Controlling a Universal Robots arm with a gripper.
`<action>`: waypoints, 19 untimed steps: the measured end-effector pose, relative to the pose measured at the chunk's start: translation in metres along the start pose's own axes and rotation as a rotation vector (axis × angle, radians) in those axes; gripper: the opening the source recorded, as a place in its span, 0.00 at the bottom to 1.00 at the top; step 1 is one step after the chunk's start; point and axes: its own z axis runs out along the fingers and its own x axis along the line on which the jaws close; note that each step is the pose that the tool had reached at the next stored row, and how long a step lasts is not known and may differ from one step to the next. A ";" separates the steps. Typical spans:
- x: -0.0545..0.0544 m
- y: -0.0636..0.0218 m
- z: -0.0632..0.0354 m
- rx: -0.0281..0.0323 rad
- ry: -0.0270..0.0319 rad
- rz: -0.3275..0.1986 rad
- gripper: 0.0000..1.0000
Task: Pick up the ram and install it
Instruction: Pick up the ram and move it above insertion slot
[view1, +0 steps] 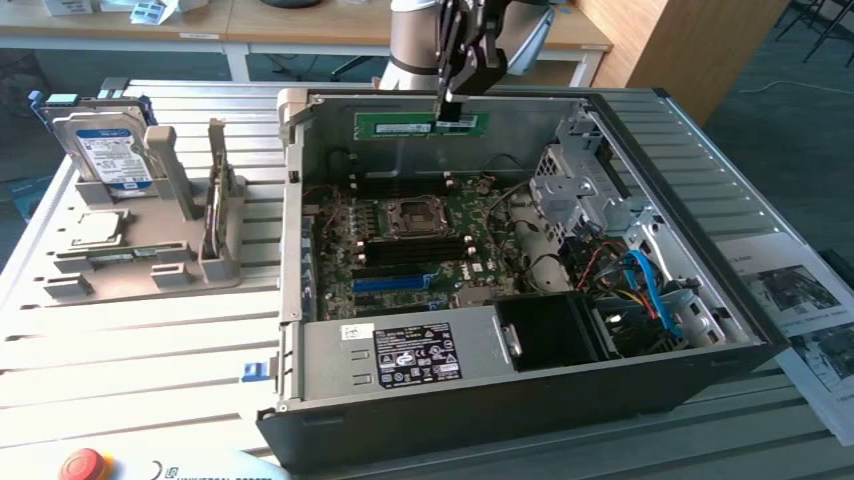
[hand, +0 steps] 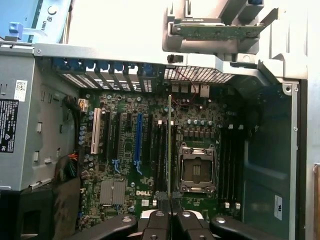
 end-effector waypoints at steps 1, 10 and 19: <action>0.000 0.0000 0.0011 0.0003 -0.0003 0.000 0.12; 0.000 -0.0008 0.0110 0.0032 -0.0002 0.000 0.12; 0.000 -0.0015 0.0201 0.0058 -0.0002 0.000 0.12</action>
